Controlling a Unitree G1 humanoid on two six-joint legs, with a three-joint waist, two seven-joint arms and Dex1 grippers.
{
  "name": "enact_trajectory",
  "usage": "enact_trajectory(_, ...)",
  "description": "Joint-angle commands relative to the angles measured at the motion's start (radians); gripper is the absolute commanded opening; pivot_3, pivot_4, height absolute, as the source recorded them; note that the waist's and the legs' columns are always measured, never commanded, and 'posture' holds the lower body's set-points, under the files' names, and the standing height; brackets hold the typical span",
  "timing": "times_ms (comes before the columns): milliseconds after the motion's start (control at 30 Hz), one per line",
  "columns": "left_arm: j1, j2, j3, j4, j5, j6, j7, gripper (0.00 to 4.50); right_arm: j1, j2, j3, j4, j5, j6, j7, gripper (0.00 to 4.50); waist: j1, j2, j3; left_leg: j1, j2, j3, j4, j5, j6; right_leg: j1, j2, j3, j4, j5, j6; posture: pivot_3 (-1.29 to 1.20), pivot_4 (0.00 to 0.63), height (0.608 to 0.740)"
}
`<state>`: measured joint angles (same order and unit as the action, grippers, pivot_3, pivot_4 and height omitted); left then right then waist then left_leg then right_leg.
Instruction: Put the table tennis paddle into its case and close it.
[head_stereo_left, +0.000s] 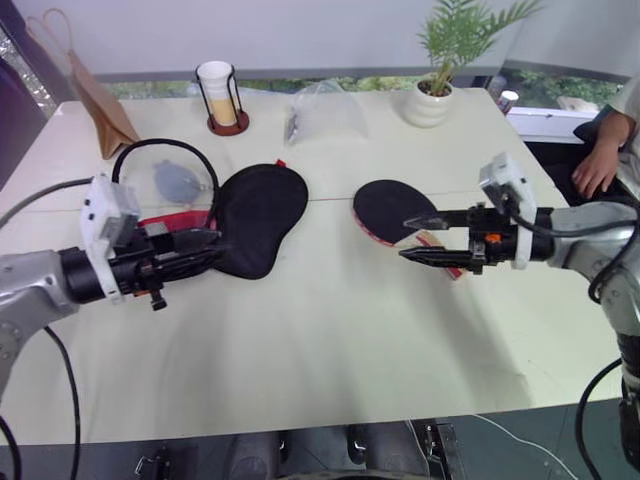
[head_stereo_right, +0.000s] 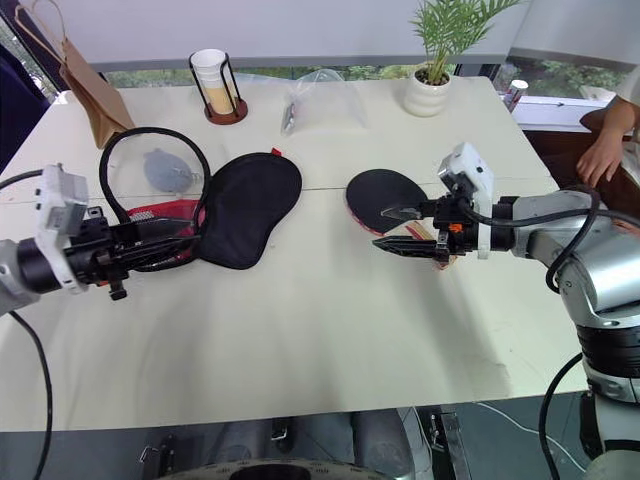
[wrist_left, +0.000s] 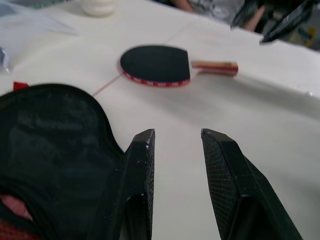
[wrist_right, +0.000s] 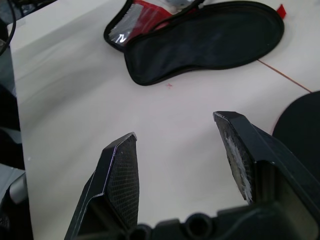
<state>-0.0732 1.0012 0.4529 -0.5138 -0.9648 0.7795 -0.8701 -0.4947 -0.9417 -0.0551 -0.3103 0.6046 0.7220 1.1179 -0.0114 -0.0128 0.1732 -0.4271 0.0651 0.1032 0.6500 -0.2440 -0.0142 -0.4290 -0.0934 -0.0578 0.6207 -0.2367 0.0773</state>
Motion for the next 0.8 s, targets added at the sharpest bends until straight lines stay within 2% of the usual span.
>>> enact_trajectory(33,-0.003,0.018,0.03,-0.021,-0.002,-0.003,-0.013,1.49,-0.014,-0.009,-0.02,-0.029,0.014,-0.003,0.003,2.75,0.0,0.0,0.0,0.0,0.0,0.0,0.0,0.0,0.0,0.0,0.0,0.0,0.0,0.0,0.0,0.0,0.15,0.74)
enact_trajectory(300,-0.02,0.014,-0.013,-0.066,-0.014,0.026,0.028,1.49,0.018,-0.015,-0.027,-0.011,0.001,-0.014,0.001,2.75,0.0,0.0,0.0,0.0,0.0,0.0,0.0,0.0,0.0,0.0,0.0,0.0,0.001,0.0,0.0,0.0,0.15,0.74)
enact_trajectory(600,-0.068,0.007,-0.126,-0.062,0.083,-0.031,0.0,1.49,0.009,-0.017,-0.014,0.045,-0.021,-0.012,-0.003,2.75,0.002,0.0,0.0,0.0,0.0,0.0,0.001,0.0,0.0,0.0,0.0,0.0,0.002,0.0,0.0,0.0,0.15,0.74)
enact_trajectory(800,-0.061,-0.001,-0.13,-0.026,0.129,-0.063,-0.029,1.49,0.007,0.01,0.015,0.024,-0.036,-0.01,-0.023,2.75,-0.001,0.0,0.0,0.0,0.0,0.0,0.001,0.0,0.0,0.0,0.001,0.0,0.002,0.0,0.0,0.0,0.15,0.74)
